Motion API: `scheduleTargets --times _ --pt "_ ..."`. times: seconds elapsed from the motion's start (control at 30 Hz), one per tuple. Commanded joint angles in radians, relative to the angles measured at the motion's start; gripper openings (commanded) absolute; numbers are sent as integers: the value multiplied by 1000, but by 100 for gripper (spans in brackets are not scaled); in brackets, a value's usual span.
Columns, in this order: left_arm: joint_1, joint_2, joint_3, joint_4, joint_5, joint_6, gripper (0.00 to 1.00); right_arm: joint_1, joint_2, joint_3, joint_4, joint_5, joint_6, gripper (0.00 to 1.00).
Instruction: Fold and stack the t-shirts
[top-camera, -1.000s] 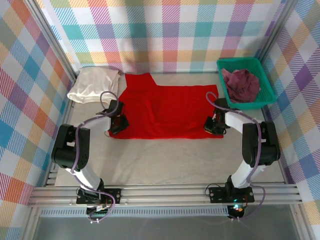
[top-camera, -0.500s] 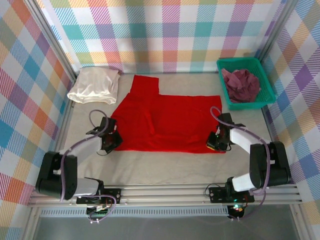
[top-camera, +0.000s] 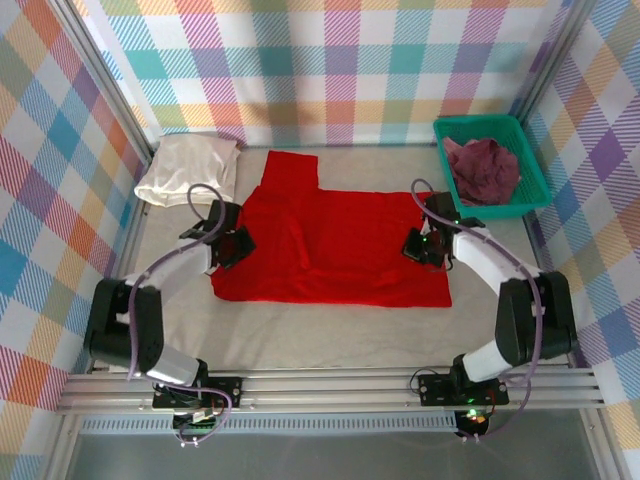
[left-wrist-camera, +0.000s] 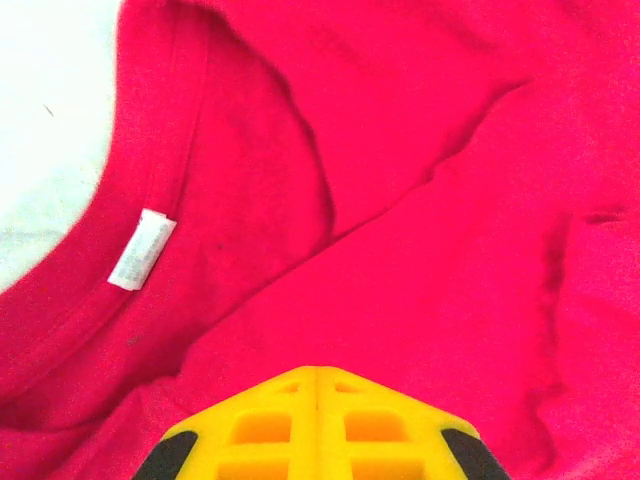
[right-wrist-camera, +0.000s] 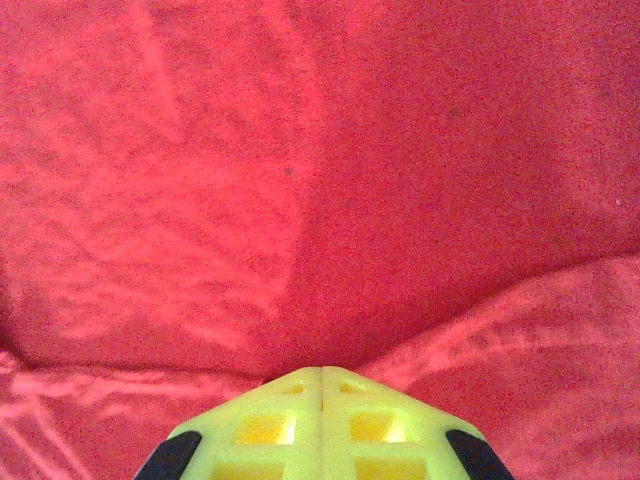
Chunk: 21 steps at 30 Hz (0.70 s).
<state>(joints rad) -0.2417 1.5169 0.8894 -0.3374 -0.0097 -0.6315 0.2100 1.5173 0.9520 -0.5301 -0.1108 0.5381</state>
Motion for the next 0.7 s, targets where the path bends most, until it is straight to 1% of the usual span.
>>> scheduleTargets --times 0.0,0.17,0.27,0.37,0.53,0.57,0.67 --pt "-5 60 -18 50 9 8 0 2 49 -2 12 33 -6 0" --pt "-1 102 -74 68 9 -6 0 1 74 -67 28 46 5 0" --pt "-2 76 -165 134 27 -42 0 2 60 -132 53 37 36 0" --pt "-13 31 -240 142 36 -85 0 1 29 -194 58 39 56 0" --pt "-88 -86 -324 68 2 -153 0 2 -76 -290 43 30 85 0" --pt "-105 -110 -333 18 -8 -171 0 3 -92 -299 34 24 90 0" --pt "-148 -177 -339 -58 -44 -201 0 3 -119 -307 15 23 92 0"
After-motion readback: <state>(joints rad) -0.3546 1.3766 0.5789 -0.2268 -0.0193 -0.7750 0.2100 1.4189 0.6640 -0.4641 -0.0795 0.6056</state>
